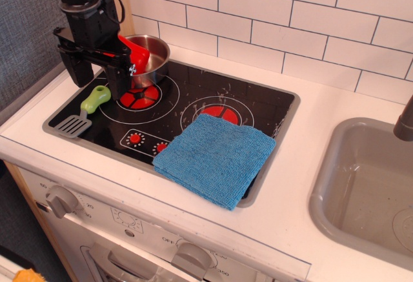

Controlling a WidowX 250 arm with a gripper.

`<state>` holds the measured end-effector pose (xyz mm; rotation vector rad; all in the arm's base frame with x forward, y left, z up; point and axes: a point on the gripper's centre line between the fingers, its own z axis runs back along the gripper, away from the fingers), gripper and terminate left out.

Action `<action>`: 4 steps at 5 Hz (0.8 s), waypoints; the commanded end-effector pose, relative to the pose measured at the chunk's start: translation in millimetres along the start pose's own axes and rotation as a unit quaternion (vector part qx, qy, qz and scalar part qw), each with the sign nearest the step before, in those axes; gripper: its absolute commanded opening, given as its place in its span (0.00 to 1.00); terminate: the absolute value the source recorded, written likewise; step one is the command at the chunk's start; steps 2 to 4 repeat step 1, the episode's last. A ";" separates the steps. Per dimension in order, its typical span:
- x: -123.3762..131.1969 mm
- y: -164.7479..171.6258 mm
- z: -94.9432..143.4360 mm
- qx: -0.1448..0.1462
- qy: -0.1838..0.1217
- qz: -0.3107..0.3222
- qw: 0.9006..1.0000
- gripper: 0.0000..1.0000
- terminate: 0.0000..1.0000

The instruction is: Move the spatula from right side to left side

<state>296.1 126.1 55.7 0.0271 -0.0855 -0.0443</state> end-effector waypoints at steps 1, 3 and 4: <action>2.9 -4.9 17.9 0.012 -0.022 -0.003 1.000 1.00 1.00; 2.9 -4.9 17.9 0.012 -0.022 -0.003 1.000 1.00 1.00; 2.9 -4.9 17.9 0.012 -0.022 -0.003 1.000 1.00 1.00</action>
